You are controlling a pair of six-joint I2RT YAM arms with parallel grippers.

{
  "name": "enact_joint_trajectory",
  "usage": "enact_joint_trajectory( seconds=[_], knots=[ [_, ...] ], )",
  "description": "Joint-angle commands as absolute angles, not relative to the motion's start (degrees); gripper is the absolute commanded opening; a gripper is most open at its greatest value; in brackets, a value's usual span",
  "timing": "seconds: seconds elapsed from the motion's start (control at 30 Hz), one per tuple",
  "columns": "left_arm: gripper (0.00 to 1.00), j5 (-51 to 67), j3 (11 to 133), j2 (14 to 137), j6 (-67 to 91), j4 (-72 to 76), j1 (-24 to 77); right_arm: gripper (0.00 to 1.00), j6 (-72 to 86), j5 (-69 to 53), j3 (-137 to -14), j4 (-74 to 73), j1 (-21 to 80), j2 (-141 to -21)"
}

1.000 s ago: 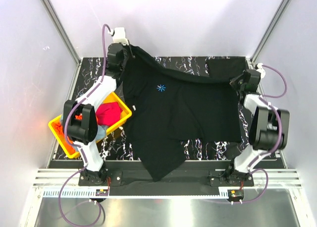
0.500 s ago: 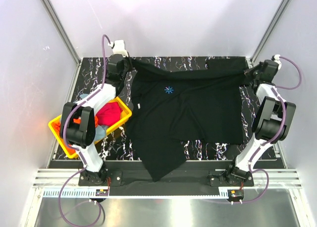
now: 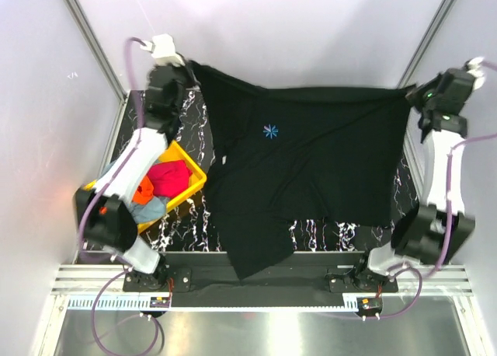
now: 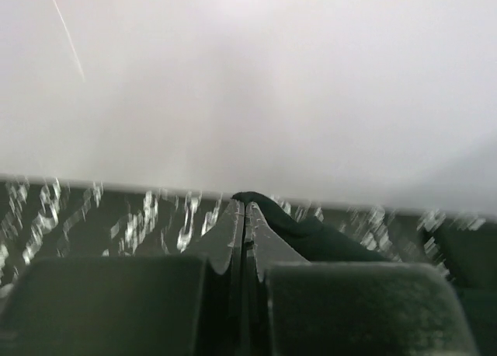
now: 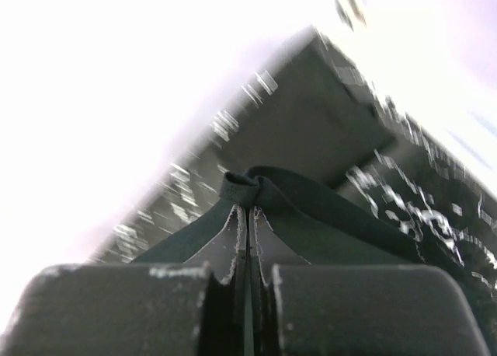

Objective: Fold and stack the t-shirts
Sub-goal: Flatten the tshirt out

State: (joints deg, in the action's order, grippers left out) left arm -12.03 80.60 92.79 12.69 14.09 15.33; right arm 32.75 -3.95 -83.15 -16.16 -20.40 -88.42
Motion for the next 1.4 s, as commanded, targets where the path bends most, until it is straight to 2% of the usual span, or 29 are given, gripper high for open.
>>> enact_joint_trajectory(
  seconds=[0.0, 0.2, 0.37, 0.47, 0.6, 0.73, 0.9, 1.07, 1.17, 1.37],
  knots=[
    [0.0, -14.8, 88.5, 79.0, 12.3, 16.8, 15.4, 0.0, 32.3, 2.0, -94.1, -25.0, -20.7, -75.7],
    [0.0, -13.7, 92.3, 64.5, 15.7, 13.4, 16.0, 0.0, 33.2, 2.6, -106.2, -36.8, -20.7, -62.9],
    [0.0, -13.4, 90.4, 52.0, 18.5, 11.5, 16.1, 0.0, 35.0, 6.0, -110.2, -44.2, -20.6, -52.6],
    [0.0, -14.1, 90.0, 46.4, 18.9, 10.6, 16.0, 0.0, 39.0, 2.3, -112.4, -45.1, -20.6, -50.0],
    [0.0, -14.3, 93.5, 43.2, 18.9, 4.6, 16.0, 0.0, 40.0, 1.5, -118.1, -48.4, -20.6, -47.7],
    [0.0, -13.9, 92.5, 40.0, 22.4, 3.3, 16.0, 0.0, 39.2, 4.6, -118.7, -45.2, -20.6, -43.0],
    [0.0, -14.3, 99.2, 44.9, 22.0, 1.6, 16.0, 0.0, 36.6, 7.6, -125.0, -46.8, -20.0, -47.7],
    [0.0, -13.8, 105.8, 58.9, 19.2, 2.6, 16.0, 0.0, 34.2, 9.6, -124.3, -41.6, -20.0, -57.6],
    [0.0, -15.5, 106.4, 66.9, 17.8, 3.4, 16.1, 0.0, 33.6, 9.5, -116.1, -33.9, -20.0, -60.7],
    [0.0, -16.6, 97.0, 77.8, 15.2, 13.8, 16.0, 0.0, 35.0, 5.6, -88.0, -12.9, -20.0, -62.3]
  ],
)
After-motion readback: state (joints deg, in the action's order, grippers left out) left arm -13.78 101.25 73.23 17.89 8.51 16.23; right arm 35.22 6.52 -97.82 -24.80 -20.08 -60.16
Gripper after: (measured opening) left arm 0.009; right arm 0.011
